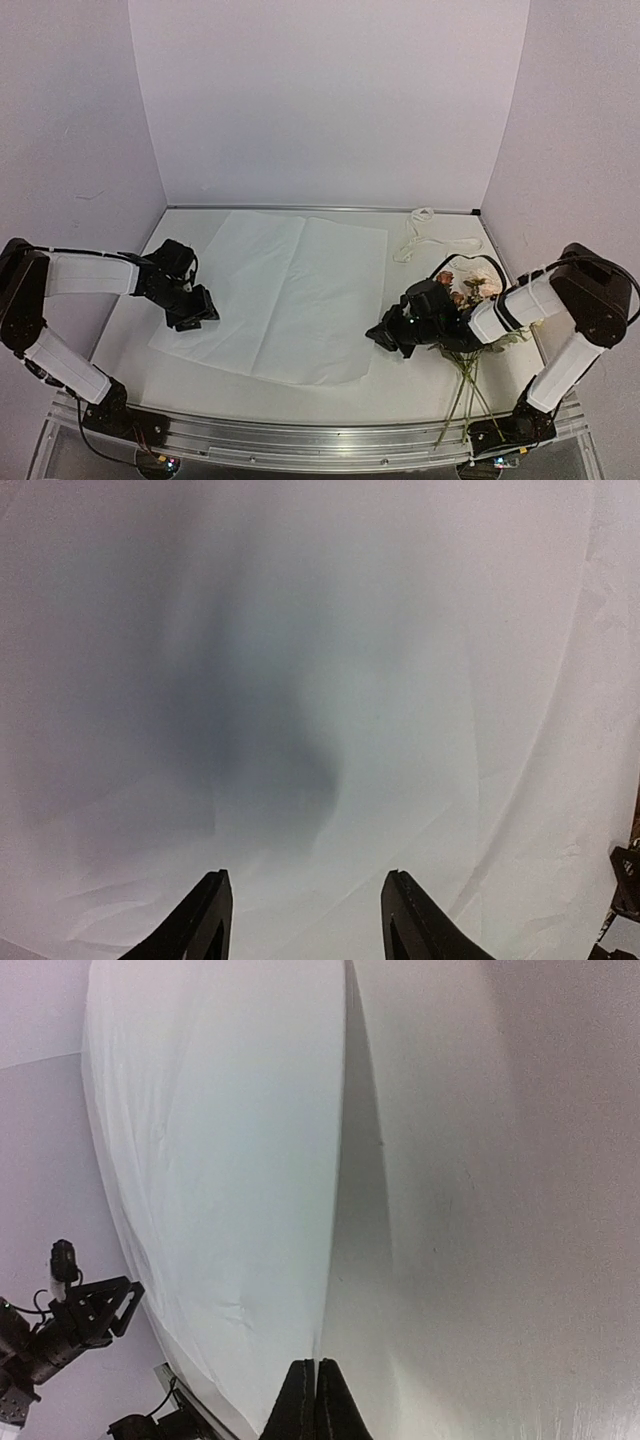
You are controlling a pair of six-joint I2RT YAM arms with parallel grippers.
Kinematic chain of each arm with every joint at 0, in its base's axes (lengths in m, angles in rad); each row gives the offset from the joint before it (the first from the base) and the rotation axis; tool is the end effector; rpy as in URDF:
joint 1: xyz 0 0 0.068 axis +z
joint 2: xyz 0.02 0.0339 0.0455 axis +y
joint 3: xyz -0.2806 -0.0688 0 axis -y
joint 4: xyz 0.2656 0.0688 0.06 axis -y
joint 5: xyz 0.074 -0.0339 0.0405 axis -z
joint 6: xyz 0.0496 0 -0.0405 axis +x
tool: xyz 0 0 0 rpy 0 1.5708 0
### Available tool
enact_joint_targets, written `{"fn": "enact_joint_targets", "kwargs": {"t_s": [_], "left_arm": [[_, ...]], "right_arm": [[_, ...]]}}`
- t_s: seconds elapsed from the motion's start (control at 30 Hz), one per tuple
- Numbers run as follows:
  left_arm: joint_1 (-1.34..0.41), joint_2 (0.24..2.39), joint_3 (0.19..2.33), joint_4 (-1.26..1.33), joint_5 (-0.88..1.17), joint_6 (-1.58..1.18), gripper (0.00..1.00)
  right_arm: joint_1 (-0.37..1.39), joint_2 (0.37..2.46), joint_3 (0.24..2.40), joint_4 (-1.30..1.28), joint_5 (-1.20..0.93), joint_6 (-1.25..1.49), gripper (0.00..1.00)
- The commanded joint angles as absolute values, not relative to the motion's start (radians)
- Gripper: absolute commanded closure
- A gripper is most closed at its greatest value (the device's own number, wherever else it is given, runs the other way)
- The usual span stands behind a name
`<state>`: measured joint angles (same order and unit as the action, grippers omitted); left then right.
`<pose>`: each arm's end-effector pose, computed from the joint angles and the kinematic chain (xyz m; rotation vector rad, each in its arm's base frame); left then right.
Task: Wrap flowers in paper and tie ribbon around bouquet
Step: Pick up the bottom corner of the flattened wrapping paper from the center of the board, then pass from the right arm to the left
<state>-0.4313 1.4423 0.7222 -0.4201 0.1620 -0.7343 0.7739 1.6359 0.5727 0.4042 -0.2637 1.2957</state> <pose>0.2461 -0.1221 0.1500 -0.3764 2.7975 -0.5310 0.2171 0.2302 0.1159 0.5071 2.5545 1.2716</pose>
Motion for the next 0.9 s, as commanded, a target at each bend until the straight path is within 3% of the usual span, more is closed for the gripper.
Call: {"fn": "enact_joint_targets", "kwargs": {"t_s": [0.0,0.3,0.4,0.6,0.87], "left_arm": [[-0.434,1.392,0.800,-0.455,0.152,-0.673,0.46],[-0.451,1.294,0.788,-0.352,0.239,-0.598,0.37],[-0.451,1.316,0.783,-0.372,0.197,-0.610,0.38],[-0.454,1.383,0.765,-0.371,0.192,-0.623,0.41],[-0.547,1.473,0.765,-0.326,0.159,-0.597,0.42]], "right_arm": [[0.764,1.485,0.720,-0.012,-0.185,1.071,1.00],[0.740,1.411,0.881,-0.240,-0.239,0.798,1.00],[0.672,1.451,0.993,-0.448,-0.214,0.701,1.00],[0.626,1.550,1.137,-0.610,-0.219,0.551,1.00],[0.628,1.662,1.256,-0.731,-0.068,0.418,1.00]]}}
